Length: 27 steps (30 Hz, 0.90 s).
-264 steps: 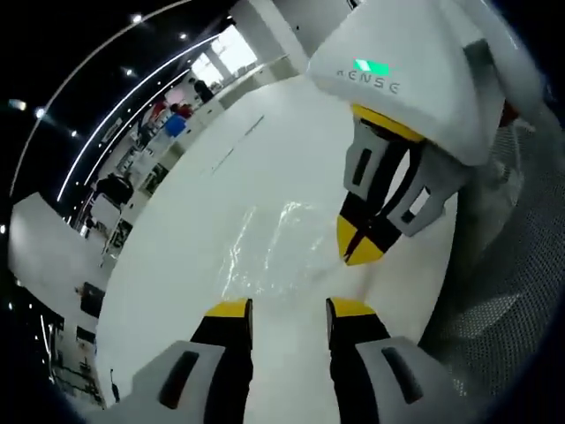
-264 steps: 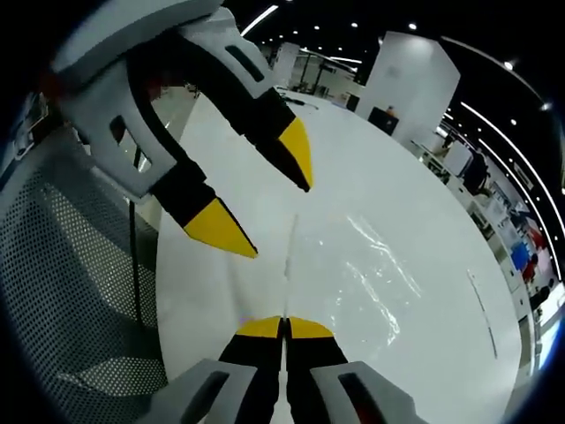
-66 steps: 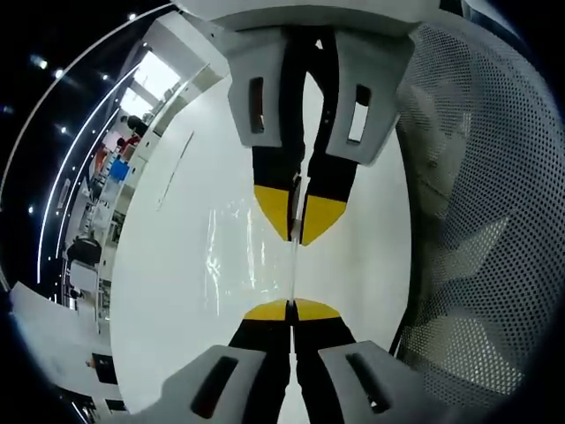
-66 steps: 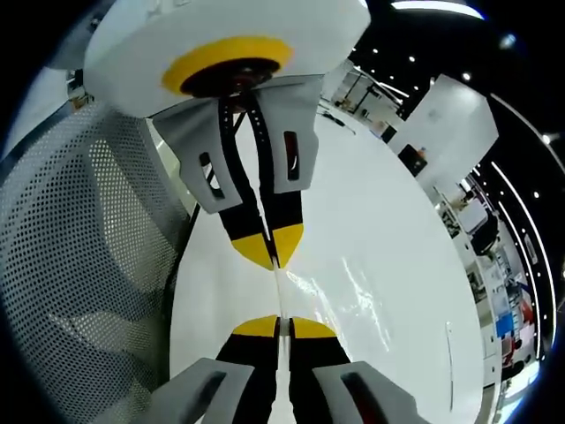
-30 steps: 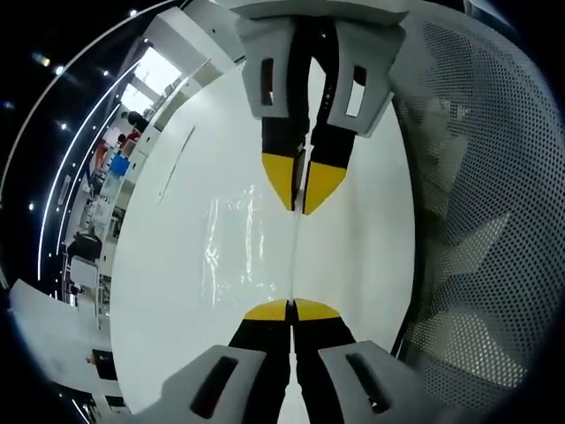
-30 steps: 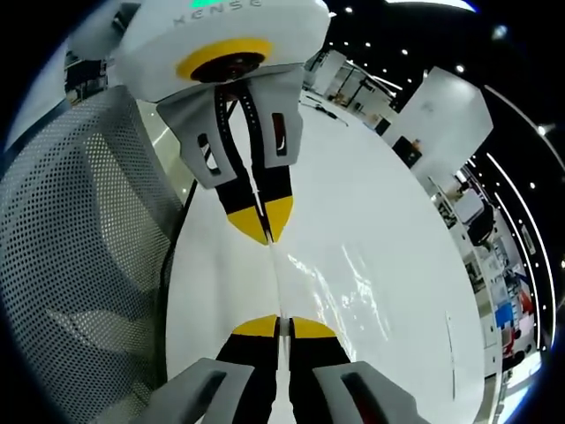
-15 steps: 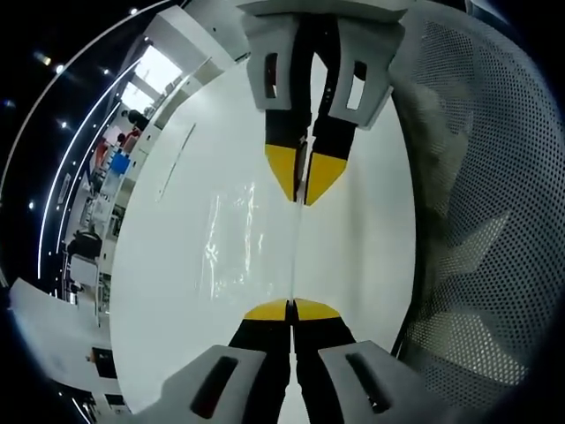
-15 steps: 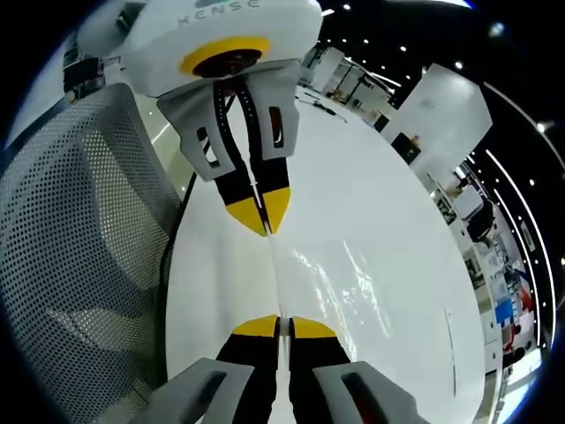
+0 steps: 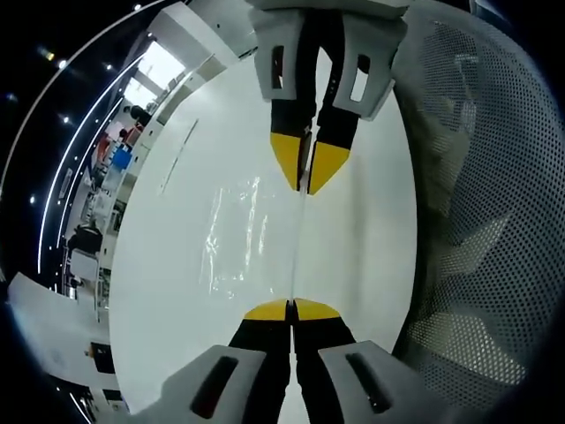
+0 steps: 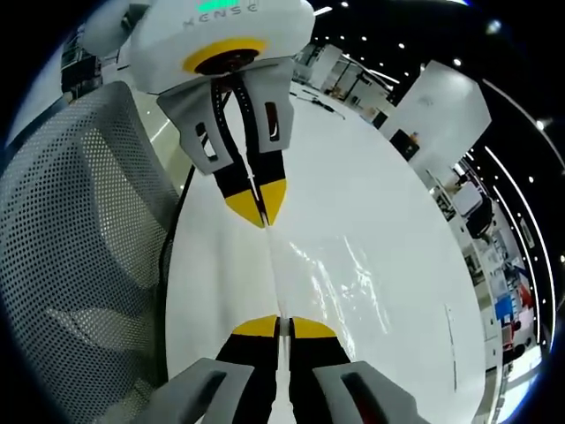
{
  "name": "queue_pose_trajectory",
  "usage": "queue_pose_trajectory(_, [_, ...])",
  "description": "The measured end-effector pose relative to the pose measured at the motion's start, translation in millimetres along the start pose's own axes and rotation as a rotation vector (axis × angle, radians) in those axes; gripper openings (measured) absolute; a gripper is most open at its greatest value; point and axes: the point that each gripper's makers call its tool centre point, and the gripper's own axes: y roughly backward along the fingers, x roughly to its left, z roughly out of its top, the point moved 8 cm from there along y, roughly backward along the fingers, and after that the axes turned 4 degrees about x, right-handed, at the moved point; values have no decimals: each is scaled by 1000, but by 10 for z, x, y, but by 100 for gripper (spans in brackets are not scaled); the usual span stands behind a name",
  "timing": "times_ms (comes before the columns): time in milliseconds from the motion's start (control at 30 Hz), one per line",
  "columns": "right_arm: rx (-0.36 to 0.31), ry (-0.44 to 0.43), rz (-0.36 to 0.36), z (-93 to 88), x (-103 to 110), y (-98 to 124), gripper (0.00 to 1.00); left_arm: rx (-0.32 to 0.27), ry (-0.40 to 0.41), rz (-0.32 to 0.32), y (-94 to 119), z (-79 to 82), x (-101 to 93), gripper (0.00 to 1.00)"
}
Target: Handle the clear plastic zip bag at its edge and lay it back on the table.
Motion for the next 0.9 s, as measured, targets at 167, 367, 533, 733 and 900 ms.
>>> queue_pose_trajectory(167, [0, -18, -6, -27, -14, 10, 0, 1, -6, -3, -5, 19, 7, 0])
queue_pose_trajectory(367, [5, -27, -6, -40, -21, 15, 0, 2, -6, -4, -9, 27, 25, 0])
queue_pose_trajectory(533, [8, -32, -10, -59, -34, 24, 0, 2, -8, -6, -25, 16, 33, 0])
queue_pose_trajectory(733, [12, -43, -14, -75, -35, 35, 0, 4, -9, -6, -29, 13, 34, 0])
queue_pose_trajectory(900, [19, -49, -18, -91, -40, 41, 0, 9, -6, -4, -34, -1, 32, 0])
